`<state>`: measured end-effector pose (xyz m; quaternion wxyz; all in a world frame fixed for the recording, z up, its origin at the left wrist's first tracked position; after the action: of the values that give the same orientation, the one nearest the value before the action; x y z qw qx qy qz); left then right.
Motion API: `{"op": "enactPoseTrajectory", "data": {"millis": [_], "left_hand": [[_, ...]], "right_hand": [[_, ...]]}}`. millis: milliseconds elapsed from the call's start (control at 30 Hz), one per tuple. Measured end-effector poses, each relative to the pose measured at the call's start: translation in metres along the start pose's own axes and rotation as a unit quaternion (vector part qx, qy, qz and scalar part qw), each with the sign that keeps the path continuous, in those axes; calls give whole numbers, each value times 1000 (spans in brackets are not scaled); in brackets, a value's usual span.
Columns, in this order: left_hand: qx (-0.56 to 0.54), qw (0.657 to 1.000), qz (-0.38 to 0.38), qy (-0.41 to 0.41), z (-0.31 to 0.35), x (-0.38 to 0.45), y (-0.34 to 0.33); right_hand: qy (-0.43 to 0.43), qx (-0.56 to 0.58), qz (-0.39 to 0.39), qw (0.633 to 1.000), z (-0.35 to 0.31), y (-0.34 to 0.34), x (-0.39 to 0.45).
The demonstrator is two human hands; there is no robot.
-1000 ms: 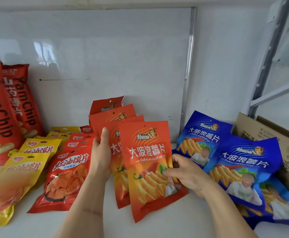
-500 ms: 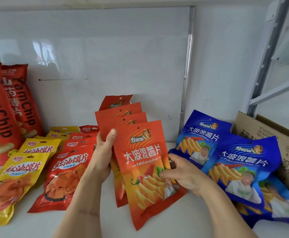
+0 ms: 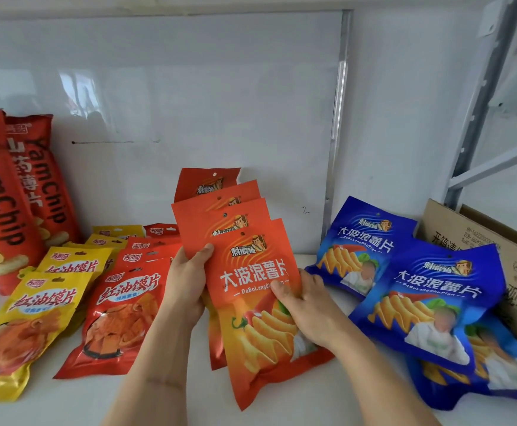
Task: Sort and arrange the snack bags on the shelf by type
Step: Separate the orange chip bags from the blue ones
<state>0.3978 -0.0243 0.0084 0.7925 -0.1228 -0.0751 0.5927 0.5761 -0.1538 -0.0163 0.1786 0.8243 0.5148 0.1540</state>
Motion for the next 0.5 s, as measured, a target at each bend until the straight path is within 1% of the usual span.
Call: {"op": "enactPoseTrajectory", "data": {"millis": [100, 200, 300, 367, 433, 500], "left_hand": [[-9, 1000, -11, 12, -1, -3, -5], [-21, 999, -13, 31, -2, -5, -5], [-14, 998, -13, 54, -2, -2, -1], [1, 998, -19, 67, -2, 2, 1], [18, 996, -32, 77, 0, 6, 1], [39, 995, -44, 84, 3, 11, 2]], "right_hand": [[-4, 76, -12, 997, -5, -5, -6], [-9, 113, -12, 993, -11, -5, -13], [-6, 128, 0, 992, -16, -10, -17], [-9, 138, 23, 990, -12, -14, -19], [-29, 130, 56, 990, -4, -15, -21], [-47, 137, 62, 988, -4, -22, -27]]}}
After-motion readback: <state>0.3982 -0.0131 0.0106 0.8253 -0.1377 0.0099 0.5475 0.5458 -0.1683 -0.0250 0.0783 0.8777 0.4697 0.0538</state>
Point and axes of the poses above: each hand's wrist, its own x-axis towards the middle knuckle, its own y-axis out of the back of the hand, z = x × y, the point moved 9 cm from there along x, towards the middle knuckle, and after that the axes turned 7 degrees about x, right-handed, at the moved point
